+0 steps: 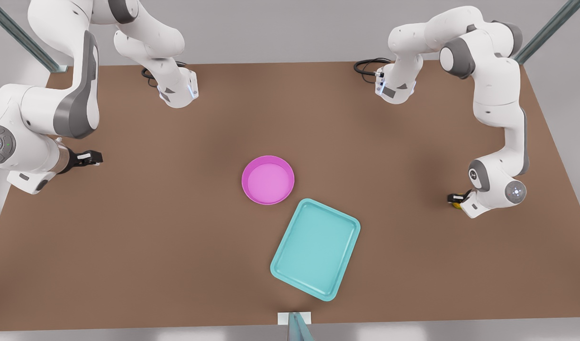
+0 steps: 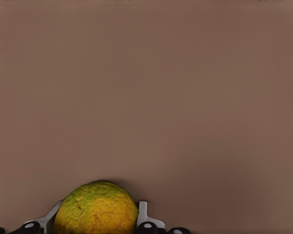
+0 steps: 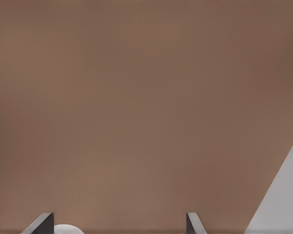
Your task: Place the orange on the plate with the left arm and the plate on the tray with the right arm
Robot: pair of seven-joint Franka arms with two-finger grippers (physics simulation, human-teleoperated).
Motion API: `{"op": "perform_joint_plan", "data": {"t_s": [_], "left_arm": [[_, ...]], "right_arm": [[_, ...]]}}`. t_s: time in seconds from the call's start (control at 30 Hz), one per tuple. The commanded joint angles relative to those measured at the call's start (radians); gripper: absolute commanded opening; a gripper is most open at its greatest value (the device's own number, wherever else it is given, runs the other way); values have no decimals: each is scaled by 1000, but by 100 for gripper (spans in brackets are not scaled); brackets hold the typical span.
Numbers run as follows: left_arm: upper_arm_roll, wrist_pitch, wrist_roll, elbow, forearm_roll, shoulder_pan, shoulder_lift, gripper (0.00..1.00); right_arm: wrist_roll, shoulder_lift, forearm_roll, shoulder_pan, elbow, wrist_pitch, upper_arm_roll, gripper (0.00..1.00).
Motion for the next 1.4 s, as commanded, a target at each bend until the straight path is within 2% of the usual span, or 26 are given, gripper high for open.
{"op": "perform_joint_plan", "data": {"t_s": [0.0, 0.13, 0.2, 0.3, 0.37, 0.4, 0.43, 0.47, 0.5, 0.57, 0.63, 0.7, 0.77, 0.8, 0.83, 0.97, 1.03, 1.07, 1.1, 1.13, 1.2, 1.23, 1.27, 1.3, 1.33, 1.37], "left_arm": [[0, -17, -8, 1, -8, -1, -7, 50], [0, -72, -81, 5, -7, -14, -57, 50], [0, -258, -345, 7, 4, -204, -188, 52], [0, -370, -666, 17, -8, -484, -199, 53], [-51, -474, -968, 105, -30, -665, -174, 54], [-115, -478, -1109, 157, -34, -705, -154, 54], [-239, -540, -1269, 246, -33, -711, -99, 54], [-287, -540, -1365, 323, -34, -743, -39, 54], [-289, -540, -1442, 401, -34, -817, 19, 54], [-289, -540, -1511, 505, -34, -869, 102, 54], [-289, -518, -1511, 591, -31, -870, 171, 54], [-287, -387, -1510, 594, -18, -878, 188, 54], [-279, -362, -1507, 594, -18, -877, 193, 54], [-279, -362, -1507, 594, -18, -877, 193, 58], [-279, -362, -1505, 594, -18, -877, 193, 100], [-284, -380, -1540, 603, -22, -892, 163, 100], [-264, -722, -1301, 634, -30, -760, -8, 100], [-264, -914, -1094, 712, -28, -607, -93, 100], [-264, -1035, -922, 815, -21, -467, -116, 100], [-253, -1084, -800, 858, -16, -367, -140, 100], [-74, -1086, -577, 860, -11, -350, -194, 100], [-20, -1117, -505, 860, -5, -350, -200, 100], [-20, -1111, -511, 846, 4, -352, -220, 100], [-26, -984, -505, 638, 12, -323, -367, 100], [-98, -882, -503, 496, 82, -278, -459, 100], [-180, -920, -499, 504, 160, -234, -456, 100]], "right_arm": [[-8, 0, 1, 1, 1, -1, 0, 100], [-8, 3, 1, 0, 1, -1, 0, 100], [-8, 3, 1, 0, 1, -1, 0, 100], [-8, 3, 1, 0, 1, 1, 0, 100], [-8, 3, 1, 0, 1, -1, 0, 100], [-10, 3, 1, 0, 1, -1, 0, 100], [-8, 3, 1, 0, 1, -1, 0, 100], [-8, 3, 1, 0, 1, -1, 0, 100], [-8, 4, 1, 0, 1, -1, 0, 100], [-6, 6, 1, 1, 1, -1, 0, 100], [-6, 6, 1, 1, 1, 1, 0, 100], [-6, 9, 1, 1, 1, 1, 0, 100], [-6, 10, 1, 1, 1, 1, 0, 100], [-6, 9, 1, 1, 1, 1, 0, 100], [-6, 9, 1, 1, 1, 1, 0, 100], [-8, 9, 1, 0, 1, 4, 0, 100], [-6, 10, 6, 1, -3, 4, 0, 100], [0, 23, 47, 4, -17, 2, 0, 100], [3, 53, 161, 26, -62, 8, 0, 100], [10, 75, 228, 63, -109, 97, 0, 100], [151, 90, 331, 164, -217, 318, 4, 100], [190, 125, 408, 211, -272, 455, 4, 100], [211, 133, 445, 242, -350, 597, 4, 100], [227, 133, 475, 268, -417, 706, 4, 100], [268, 148, 494, 290, -464, 826, 6, 100], [294, 184, 552, 300, -467, 857, 6, 100]]}}
